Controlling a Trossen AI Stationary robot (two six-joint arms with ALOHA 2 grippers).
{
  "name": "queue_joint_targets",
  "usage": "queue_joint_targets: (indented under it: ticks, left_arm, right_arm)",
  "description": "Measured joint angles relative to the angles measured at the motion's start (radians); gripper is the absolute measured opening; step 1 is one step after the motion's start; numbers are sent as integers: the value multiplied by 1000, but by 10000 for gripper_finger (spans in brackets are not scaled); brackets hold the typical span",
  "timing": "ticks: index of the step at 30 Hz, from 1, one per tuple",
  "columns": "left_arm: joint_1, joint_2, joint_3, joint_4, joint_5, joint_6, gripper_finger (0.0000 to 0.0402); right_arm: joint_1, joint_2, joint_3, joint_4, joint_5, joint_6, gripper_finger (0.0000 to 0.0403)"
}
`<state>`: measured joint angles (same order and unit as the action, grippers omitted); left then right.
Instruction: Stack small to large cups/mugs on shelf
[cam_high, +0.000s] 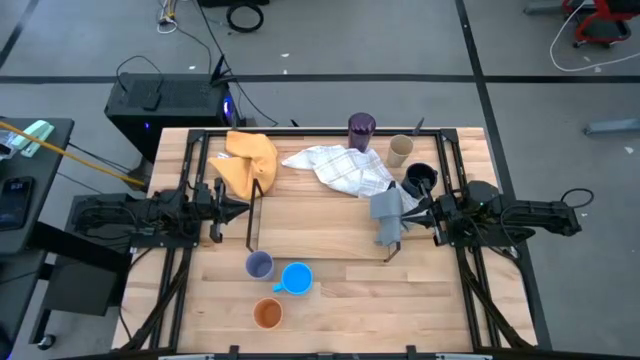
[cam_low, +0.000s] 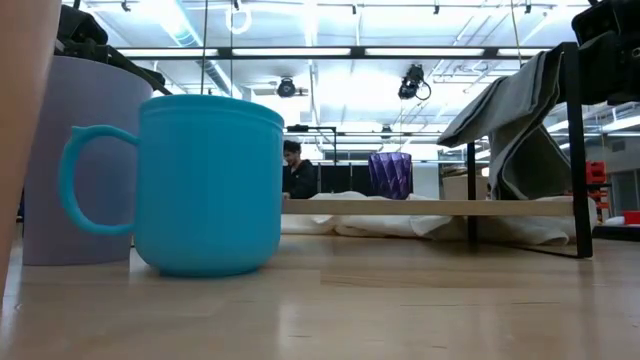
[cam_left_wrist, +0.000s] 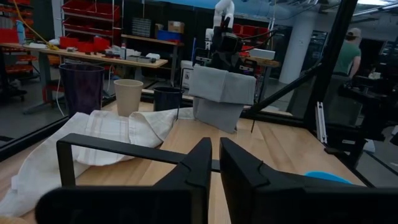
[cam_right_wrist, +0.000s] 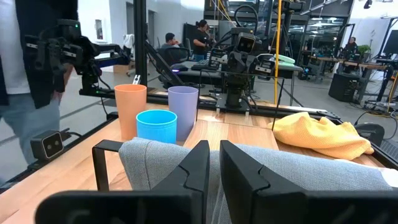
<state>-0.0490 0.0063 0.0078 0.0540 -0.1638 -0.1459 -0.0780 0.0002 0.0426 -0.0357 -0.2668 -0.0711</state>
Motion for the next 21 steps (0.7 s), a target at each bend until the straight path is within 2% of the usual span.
queue_joint_targets:
  ticks: [11,21]
  left_arm:
    - [0,0,0,0,0,0,28]
    - [0,0,0,0,0,0,39]
  right_arm:
    - [0,0,0,0,0,0,45]
    - [0,0,0,0,0,0,45]
